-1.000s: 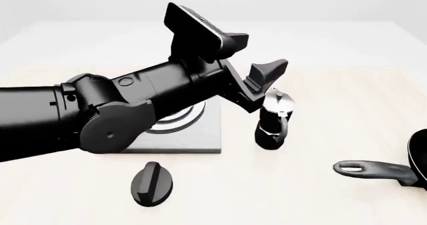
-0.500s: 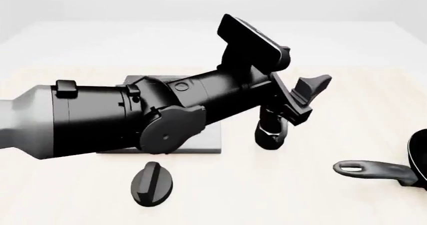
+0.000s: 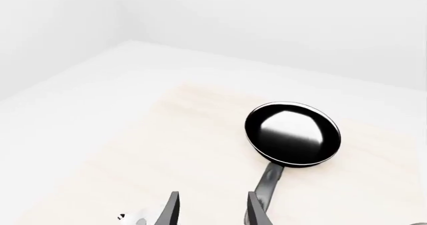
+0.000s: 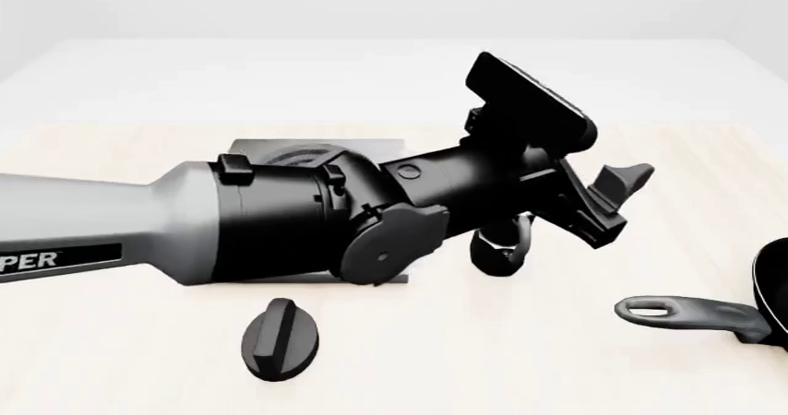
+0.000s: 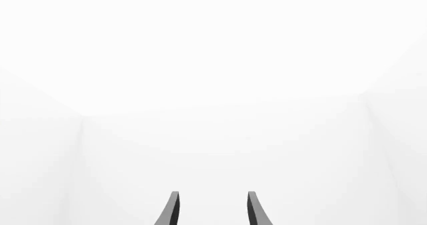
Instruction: Put the frying pan on the stove.
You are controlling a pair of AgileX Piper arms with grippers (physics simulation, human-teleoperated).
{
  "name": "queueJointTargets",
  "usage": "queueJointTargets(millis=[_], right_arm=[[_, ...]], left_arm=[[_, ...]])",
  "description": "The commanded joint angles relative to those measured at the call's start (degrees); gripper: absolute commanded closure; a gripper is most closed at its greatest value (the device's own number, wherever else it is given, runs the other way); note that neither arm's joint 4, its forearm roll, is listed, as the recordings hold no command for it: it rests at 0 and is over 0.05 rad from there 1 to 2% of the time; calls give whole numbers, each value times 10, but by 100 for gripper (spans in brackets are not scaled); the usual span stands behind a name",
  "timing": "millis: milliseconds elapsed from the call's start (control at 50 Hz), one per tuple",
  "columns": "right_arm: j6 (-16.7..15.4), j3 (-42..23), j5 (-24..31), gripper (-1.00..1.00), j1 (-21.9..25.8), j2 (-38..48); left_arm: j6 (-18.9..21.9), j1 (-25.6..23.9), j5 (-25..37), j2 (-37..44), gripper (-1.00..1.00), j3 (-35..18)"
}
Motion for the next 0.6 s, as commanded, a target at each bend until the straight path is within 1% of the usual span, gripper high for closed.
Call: queueJointTargets(millis=[20, 140, 360, 480, 600], right_arm=[[2, 4, -3, -100, -3, 0], [2, 2, -1, -100, -3, 0], [0, 10, -6, -100, -3, 0], [0, 21, -13, -100, -5, 0], [2, 31, -20, -100, -9, 0]], left_arm=[[-3, -8, 17, 47, -100, -45], [-6, -5, 19, 67, -100, -64], [-13, -6, 21, 96, -100, -83], [-17, -14, 26, 116, -100, -103], [-21, -20, 26, 129, -100, -112]])
